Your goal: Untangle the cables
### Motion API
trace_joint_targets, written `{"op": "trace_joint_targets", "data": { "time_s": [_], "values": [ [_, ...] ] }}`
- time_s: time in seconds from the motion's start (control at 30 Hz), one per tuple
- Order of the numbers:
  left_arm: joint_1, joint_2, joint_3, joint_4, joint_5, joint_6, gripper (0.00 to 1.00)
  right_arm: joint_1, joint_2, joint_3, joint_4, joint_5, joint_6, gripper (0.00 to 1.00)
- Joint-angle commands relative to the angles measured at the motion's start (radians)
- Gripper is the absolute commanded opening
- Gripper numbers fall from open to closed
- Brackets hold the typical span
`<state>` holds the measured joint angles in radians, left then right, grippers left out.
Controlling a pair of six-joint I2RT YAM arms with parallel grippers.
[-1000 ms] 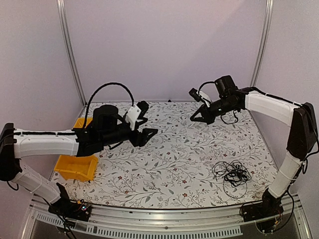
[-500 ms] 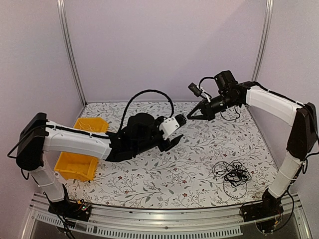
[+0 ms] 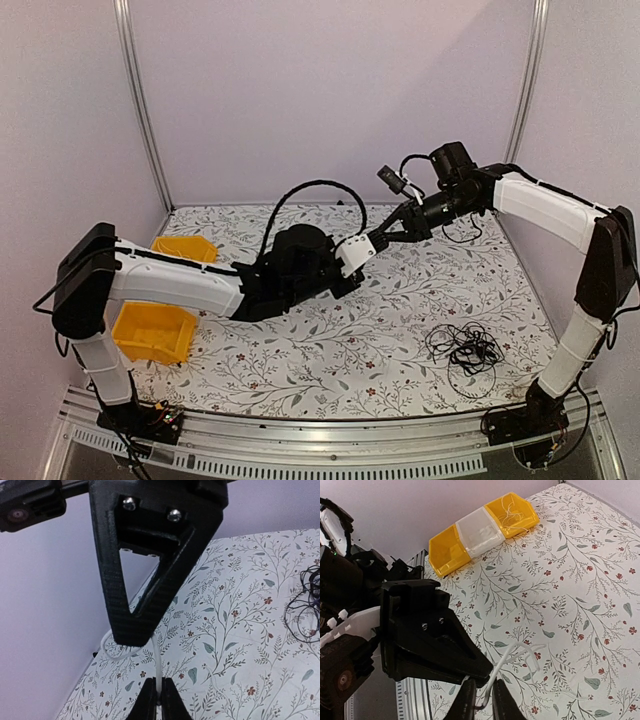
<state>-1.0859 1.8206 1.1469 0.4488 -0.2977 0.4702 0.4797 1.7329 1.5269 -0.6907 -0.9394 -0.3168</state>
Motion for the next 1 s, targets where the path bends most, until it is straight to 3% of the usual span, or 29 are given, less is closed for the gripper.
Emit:
{"op": "trace_joint_targets", "data": {
  "time_s": [0.0,0.2,0.4,0.57,0.97],
  "values": [
    [0.005,-0.026,0.013,-0.007,-0.005,-0.003,0.00,-0.008,-0.023,-0.003,0.014,0.087,-0.011,0.30],
    [0.093,-0.179,-0.032,-0.113,-0.032,-0.073,0.00,-0.117,-0.111,-0.172,0.135,0.173,-0.048,0.51],
    [0.245,-0.382,-0.042,-0.274,-0.028,-0.146,0.00,-0.157,-0.218,-0.410,0.271,0.255,-0.120,0.53],
    [0.371,-0.528,-0.041,-0.375,-0.047,-0.155,0.00,-0.158,-0.265,-0.574,0.342,0.233,-0.171,0.54],
    [0.705,-0.634,-0.031,-0.503,0.018,-0.099,0.00,-0.157,-0.242,-0.599,0.348,0.312,-0.253,0.55]
  ]
}}
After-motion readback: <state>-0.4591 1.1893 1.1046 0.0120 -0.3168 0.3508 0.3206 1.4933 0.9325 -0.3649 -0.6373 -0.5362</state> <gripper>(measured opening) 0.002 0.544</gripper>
